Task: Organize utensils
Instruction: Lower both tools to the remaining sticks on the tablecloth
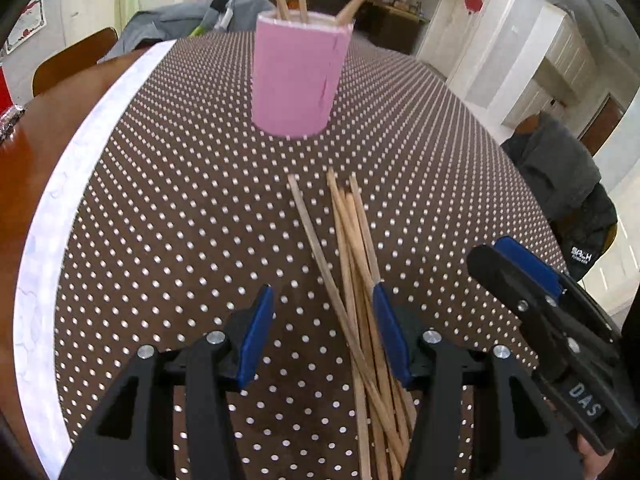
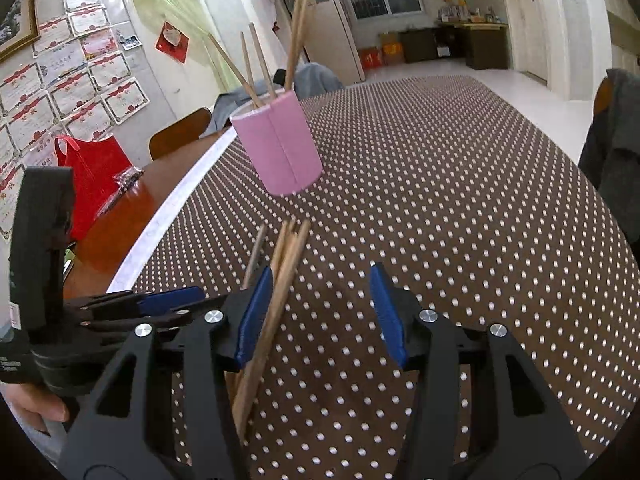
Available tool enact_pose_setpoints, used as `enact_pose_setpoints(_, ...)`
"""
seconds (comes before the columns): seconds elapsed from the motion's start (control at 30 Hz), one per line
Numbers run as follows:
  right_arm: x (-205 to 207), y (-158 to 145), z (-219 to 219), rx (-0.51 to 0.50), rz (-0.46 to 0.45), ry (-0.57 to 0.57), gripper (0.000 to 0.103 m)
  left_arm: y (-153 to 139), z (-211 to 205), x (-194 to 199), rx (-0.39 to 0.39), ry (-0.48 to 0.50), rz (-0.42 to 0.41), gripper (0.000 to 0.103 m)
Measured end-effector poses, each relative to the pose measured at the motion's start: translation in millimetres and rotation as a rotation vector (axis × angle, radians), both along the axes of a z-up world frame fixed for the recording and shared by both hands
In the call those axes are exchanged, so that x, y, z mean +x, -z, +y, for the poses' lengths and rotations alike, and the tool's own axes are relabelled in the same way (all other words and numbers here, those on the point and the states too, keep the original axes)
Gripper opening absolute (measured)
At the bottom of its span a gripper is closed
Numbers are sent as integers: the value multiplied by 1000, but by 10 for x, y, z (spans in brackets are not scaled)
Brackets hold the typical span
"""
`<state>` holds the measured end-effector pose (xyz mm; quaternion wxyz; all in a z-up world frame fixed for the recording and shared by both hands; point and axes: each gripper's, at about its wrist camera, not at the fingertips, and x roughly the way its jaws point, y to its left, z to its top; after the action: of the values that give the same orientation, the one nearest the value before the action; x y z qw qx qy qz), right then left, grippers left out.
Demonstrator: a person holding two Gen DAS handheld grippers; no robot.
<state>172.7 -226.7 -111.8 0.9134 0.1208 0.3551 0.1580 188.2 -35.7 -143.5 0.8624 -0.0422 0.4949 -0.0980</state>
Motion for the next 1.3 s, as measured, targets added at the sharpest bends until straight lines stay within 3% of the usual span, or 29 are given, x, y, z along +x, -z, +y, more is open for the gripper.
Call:
enact_pose_setpoints(0.17, -65, 103, -119, 20, 33, -5, 50, 81, -16, 16, 29, -18, 14, 50)
enact_pose_setpoints(0.3, -45, 108, -130, 26, 47, -15, 50, 105, 27, 55, 33, -43, 15, 39)
enact_pose_setpoints(0.37, -23, 116, -132, 32, 56, -18, 50, 96, 27, 90, 52, -48, 11, 28)
enact_pose_setpoints(0.57, 58, 132, -45, 37, 83, -38, 50, 69, 81, 226, 75, -70, 6, 7)
enact_pose_setpoints(0.67, 92, 137, 26, 29, 101, -65, 50, 66, 160, 249, 37, -80, 12, 6)
enact_pose_setpoints(1.0, 133, 176, 457, -73, 155, -183, 49, 55, 293, 144, 26, -111, 15, 6)
enact_pose_setpoints(1.1, 182, 214, 532, -100, 176, -191, 33, 57, 316, 103, 22, -115, 19, 6)
enact_pose_setpoints(1.3, 256, 226, 576, -121, 202, -212, 20, 69, 329, 81, 22, -109, 22, 6)
